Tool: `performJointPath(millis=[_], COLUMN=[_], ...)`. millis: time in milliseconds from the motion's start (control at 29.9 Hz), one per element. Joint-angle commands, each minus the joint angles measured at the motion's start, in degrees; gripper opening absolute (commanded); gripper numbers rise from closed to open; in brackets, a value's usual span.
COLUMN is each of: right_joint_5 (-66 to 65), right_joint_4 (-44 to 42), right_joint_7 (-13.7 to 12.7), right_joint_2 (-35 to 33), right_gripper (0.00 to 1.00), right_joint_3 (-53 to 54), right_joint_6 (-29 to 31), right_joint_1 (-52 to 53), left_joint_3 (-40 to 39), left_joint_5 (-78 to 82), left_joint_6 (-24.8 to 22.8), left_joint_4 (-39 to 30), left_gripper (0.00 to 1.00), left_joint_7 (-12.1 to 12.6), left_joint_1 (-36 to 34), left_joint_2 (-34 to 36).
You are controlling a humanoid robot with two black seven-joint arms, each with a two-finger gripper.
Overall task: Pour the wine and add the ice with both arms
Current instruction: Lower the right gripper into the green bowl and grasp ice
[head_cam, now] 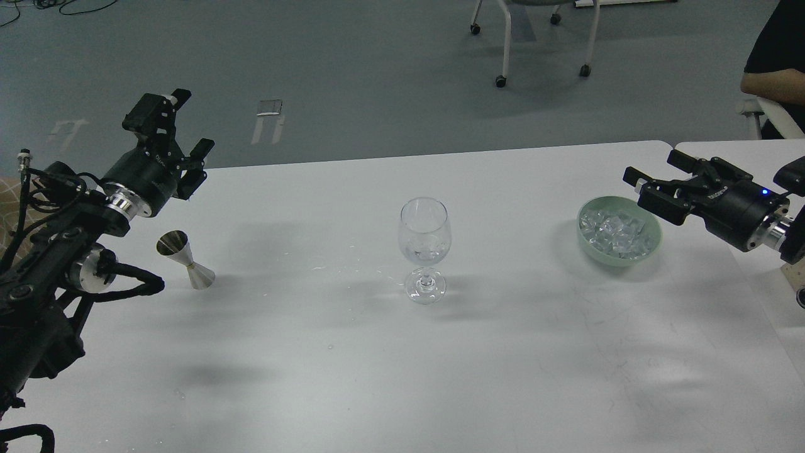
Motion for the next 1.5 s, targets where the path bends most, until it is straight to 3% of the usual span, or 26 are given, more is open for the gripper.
performJointPath(millis=[0,167,535,635,735,902,1470], right_joint_5=[-3.5,-7.2,-7.4,-7.4,-7.5,-7.5,-7.5], right_joint_4=[-3.6,-10.0,-12.6,-13.1,-14.0,-14.6,-17.8], right_joint_7=[0.1,0.1,0.1,0.1,0.1,0.0,0.0], right_joint_2=[1.2,6.0,10.6,10.8,10.7,10.8,13.4], right_gripper=[1.0,1.0,0.96,0.91,0.75,0.63,0.63], right_joint_3=[0.1,-0.1,-2.7,-2.7,-4.1,-6.2,-8.1], right_joint_6=[-1.8,-1.9,-1.5,-1.4,-1.3,-1.3,-1.1], right_joint_1=[-1.5,-1.5,-0.4,0.1,0.7,1.9,3.3], left_joint_3=[0.0,0.1,0.1,0.1,0.1,0.1,0.1], left_joint_5=[0.0,0.0,0.0,0.0,0.0,0.0,0.0], left_joint_6=[0.0,0.0,0.0,0.0,0.0,0.0,-0.1], left_joint_4=[-0.1,-0.1,-0.2,-0.2,-0.2,-0.2,-0.2], left_gripper=[0.99,0.99,0.99,0.99,0.99,0.99,0.99], left_joint_7=[0.0,0.0,-0.1,-0.1,-0.1,-0.1,-0.2], left_joint_1=[0.1,0.4,0.6,0.6,0.6,0.5,0.6], left_joint_2=[-0.6,-0.7,-1.2,-1.2,-1.3,-1.2,-1.1])
